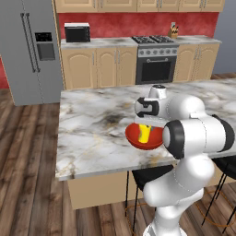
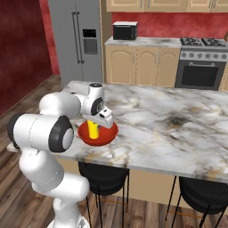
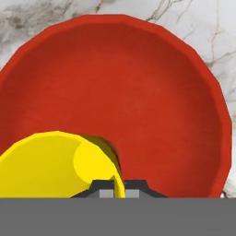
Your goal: Place the cup inside the bowl on the dining table and move the bowl to any counter.
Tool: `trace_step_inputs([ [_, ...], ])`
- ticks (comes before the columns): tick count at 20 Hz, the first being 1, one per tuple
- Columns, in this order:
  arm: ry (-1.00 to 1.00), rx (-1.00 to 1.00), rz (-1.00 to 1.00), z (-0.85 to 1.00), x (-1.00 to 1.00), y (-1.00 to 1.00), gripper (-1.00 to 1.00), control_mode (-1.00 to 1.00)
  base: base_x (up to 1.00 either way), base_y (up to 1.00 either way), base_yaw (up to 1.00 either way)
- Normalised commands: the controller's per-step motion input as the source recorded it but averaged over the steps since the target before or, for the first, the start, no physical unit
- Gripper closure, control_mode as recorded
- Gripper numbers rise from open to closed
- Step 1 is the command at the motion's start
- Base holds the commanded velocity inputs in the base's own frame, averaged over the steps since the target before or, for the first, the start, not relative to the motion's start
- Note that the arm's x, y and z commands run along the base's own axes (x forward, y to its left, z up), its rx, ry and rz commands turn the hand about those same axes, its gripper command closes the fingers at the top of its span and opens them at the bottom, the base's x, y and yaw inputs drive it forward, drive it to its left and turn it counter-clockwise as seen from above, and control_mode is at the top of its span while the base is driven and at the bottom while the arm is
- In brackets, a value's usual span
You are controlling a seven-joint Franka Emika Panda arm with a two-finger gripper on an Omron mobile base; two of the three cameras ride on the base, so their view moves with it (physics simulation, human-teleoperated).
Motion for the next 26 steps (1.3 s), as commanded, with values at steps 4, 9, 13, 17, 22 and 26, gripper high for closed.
trace_step_inputs([
  [4, 0.00, 0.00, 0.02, -0.16, 0.00, 0.00, 1.00, -1.00, 0.00, 0.00, 0.00],
  [9, 0.00, 0.00, 0.02, -0.15, 0.00, 0.00, 1.00, -1.00, 0.00, 0.00, 0.00],
  [13, 0.00, 0.00, 0.01, -0.01, -0.01, 0.00, 1.00, -1.00, 0.00, 0.00, 0.00],
  [17, 0.00, 0.00, 0.00, 0.00, 0.00, 0.01, 1.00, -1.00, 0.00, 0.00, 0.00],
  [22, 0.00, 0.00, 0.00, 0.00, 0.00, 0.02, 1.00, -1.00, 0.00, 0.00, 0.00],
  [26, 0.00, 0.00, 0.00, 0.00, 0.00, 0.00, 1.00, -1.00, 0.00, 0.00, 0.00],
])
